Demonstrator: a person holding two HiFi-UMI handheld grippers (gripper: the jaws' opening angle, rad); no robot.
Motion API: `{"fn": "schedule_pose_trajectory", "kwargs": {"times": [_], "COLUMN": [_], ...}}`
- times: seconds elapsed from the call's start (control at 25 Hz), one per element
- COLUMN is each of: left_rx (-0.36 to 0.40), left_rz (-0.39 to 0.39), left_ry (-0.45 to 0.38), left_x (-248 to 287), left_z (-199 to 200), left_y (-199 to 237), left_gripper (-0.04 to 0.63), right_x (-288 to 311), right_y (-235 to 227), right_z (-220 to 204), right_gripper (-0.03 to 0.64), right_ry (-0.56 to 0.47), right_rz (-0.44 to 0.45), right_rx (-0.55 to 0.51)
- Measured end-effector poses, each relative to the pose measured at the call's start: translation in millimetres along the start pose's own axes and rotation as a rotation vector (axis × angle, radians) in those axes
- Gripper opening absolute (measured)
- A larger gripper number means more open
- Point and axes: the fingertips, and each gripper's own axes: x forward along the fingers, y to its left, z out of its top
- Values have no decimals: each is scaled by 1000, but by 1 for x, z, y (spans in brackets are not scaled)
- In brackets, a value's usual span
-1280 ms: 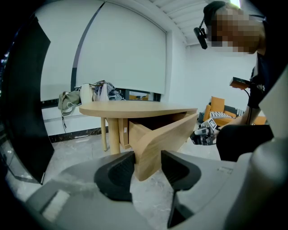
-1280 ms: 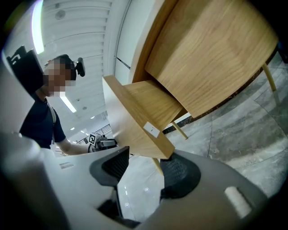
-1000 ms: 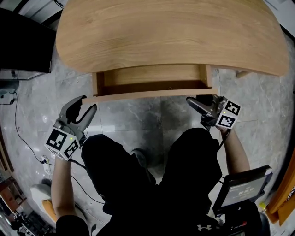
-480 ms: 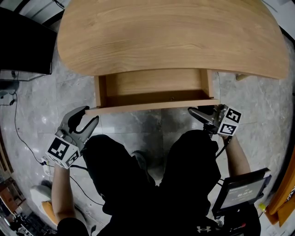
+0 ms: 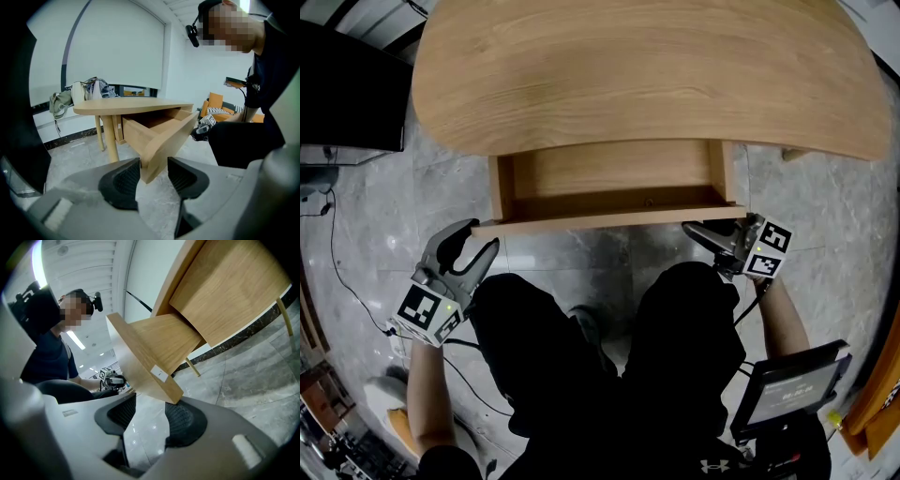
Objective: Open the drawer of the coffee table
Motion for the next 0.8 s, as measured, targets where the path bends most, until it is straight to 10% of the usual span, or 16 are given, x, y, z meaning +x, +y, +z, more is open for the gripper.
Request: {"fn": "schedule_pose_trajectory", "kwargs": {"times": [0.52,0.8], "left_rx": [-89,-83], "left_rz": [101,274], "left_ry": [25,-5], "left_x": [-13,-94], "left_z": [-19,54], "left_y": [16,41], "left_gripper": [204,204], "right_x": [-37,-90], "right_y": [-22,20], "right_z": [-25,56], "right_gripper": [216,173], "right_ry": [98,81], "right_rz": [-190,-428], "right_rx": [80,56]}}
